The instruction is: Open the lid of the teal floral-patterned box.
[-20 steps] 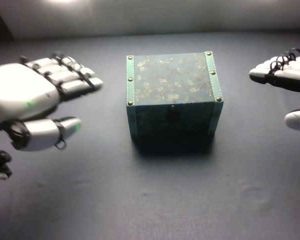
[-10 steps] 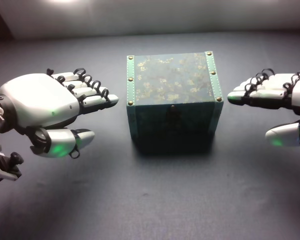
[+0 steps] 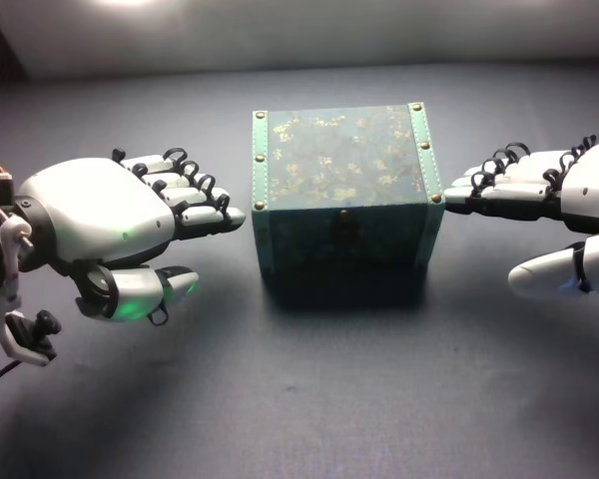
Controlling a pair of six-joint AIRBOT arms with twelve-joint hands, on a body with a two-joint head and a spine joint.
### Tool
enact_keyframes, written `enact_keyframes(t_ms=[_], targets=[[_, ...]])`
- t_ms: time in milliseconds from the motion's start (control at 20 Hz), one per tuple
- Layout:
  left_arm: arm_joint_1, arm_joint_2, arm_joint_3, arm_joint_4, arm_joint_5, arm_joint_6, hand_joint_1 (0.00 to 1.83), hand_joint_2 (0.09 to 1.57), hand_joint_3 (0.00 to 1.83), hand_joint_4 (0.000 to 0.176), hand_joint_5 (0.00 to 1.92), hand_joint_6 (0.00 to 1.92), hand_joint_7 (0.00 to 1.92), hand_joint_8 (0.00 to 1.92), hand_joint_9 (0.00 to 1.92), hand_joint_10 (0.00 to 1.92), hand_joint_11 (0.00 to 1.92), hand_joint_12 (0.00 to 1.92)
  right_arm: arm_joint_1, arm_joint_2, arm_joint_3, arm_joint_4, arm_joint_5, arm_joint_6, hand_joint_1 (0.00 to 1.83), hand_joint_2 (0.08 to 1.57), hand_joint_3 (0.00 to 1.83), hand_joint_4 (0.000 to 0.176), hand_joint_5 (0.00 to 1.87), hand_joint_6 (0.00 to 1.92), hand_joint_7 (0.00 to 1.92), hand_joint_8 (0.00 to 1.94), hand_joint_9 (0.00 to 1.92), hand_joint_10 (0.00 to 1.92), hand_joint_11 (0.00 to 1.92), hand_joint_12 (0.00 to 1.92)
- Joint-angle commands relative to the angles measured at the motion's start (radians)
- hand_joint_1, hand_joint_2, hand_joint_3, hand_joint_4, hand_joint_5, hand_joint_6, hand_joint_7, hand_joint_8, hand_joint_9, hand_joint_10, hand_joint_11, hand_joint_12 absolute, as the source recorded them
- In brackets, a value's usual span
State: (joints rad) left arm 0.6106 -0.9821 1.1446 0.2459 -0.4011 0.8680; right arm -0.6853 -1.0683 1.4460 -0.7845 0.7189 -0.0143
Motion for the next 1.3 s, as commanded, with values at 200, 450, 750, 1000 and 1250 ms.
enact_keyframes(t_ms=[200,450,750,1000,1250], targets=[[-0.013,-0.007,0.001,0.030,-0.149,-0.064,0.02,1.57,0.18,0.000,0.10,0.00,0.09,0.00,0.05,0.00,0.00,0.12,0.017,-0.005,0.001,0.044,0.080,0.008,0.00,1.39,0.01,0.000,0.00,0.00,0.00,0.00,0.00,0.00,0.07,0.03],[-0.014,-0.005,0.001,0.037,-0.209,-0.115,0.00,1.57,0.18,0.000,0.11,0.00,0.10,0.00,0.08,0.00,0.00,0.09,0.018,-0.004,-0.002,0.063,0.098,0.012,0.00,1.37,0.00,0.000,0.00,0.00,0.00,0.00,0.00,0.00,0.10,0.05],[-0.011,-0.004,0.000,0.022,-0.266,-0.137,0.00,1.57,0.16,0.000,0.08,0.00,0.07,0.00,0.07,0.00,0.03,0.10,0.018,-0.001,-0.002,0.100,0.134,0.016,0.00,1.33,0.00,0.000,0.00,0.00,0.00,0.00,0.09,0.00,0.02,0.60],[-0.011,-0.003,0.001,-0.025,-0.321,-0.126,0.00,1.57,0.17,0.000,0.04,0.00,0.04,0.00,0.07,0.00,0.03,0.10,0.018,-0.001,-0.003,0.144,0.180,0.016,0.00,1.45,0.00,0.000,0.00,0.00,0.00,0.00,0.01,0.00,0.00,0.27],[-0.002,-0.004,0.001,-0.117,-0.372,-0.068,0.00,1.57,0.11,0.000,0.04,0.00,0.05,0.01,0.04,0.01,0.04,0.03,0.018,-0.021,0.016,0.216,0.217,0.015,0.00,1.38,0.00,0.000,0.04,0.01,0.02,0.01,0.00,0.00,0.02,0.01]])
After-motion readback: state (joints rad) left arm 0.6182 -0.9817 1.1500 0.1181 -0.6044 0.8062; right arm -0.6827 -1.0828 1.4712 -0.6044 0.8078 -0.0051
